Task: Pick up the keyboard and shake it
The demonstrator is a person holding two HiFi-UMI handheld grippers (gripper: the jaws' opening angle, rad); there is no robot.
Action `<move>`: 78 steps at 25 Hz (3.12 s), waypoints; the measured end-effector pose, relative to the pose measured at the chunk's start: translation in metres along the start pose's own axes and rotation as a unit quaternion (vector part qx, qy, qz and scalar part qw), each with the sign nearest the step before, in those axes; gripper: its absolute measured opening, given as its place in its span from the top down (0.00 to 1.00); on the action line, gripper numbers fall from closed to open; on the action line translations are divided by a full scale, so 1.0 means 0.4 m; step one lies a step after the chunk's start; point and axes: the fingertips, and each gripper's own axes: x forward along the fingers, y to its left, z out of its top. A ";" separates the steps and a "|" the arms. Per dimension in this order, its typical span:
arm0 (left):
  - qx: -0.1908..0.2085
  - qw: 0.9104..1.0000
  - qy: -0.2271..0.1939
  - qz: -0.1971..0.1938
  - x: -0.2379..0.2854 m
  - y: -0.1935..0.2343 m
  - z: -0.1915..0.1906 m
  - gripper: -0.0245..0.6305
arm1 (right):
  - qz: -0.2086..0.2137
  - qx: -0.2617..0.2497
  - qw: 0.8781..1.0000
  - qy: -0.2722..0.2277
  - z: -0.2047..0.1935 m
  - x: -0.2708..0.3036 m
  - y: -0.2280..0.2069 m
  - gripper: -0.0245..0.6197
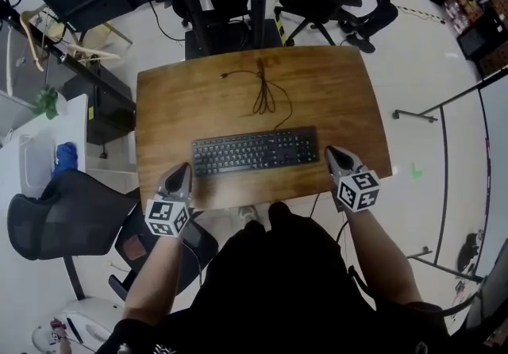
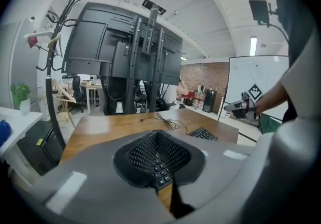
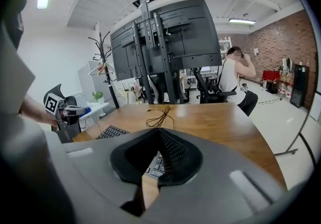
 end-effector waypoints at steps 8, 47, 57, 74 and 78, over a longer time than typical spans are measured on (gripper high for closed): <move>0.006 0.995 0.086 -0.046 0.092 -0.028 -0.127 0.96 | 0.041 -0.016 0.998 0.055 -0.056 0.089 -0.057 0.96; -0.121 0.961 0.248 -0.029 0.164 0.126 -0.334 0.72 | 0.150 0.112 0.959 0.213 -0.290 0.251 -0.096 0.58; -0.223 0.945 0.230 -0.062 0.169 0.113 -0.341 0.73 | 0.164 0.152 0.954 0.200 -0.277 0.265 -0.086 0.60; -0.308 0.918 0.224 -0.107 0.167 0.114 -0.336 0.78 | 0.182 0.198 0.939 0.214 -0.280 0.258 -0.101 0.76; -0.303 0.920 0.220 -0.114 0.163 0.111 -0.319 0.80 | 0.196 0.203 0.938 0.200 -0.274 0.241 -0.098 0.78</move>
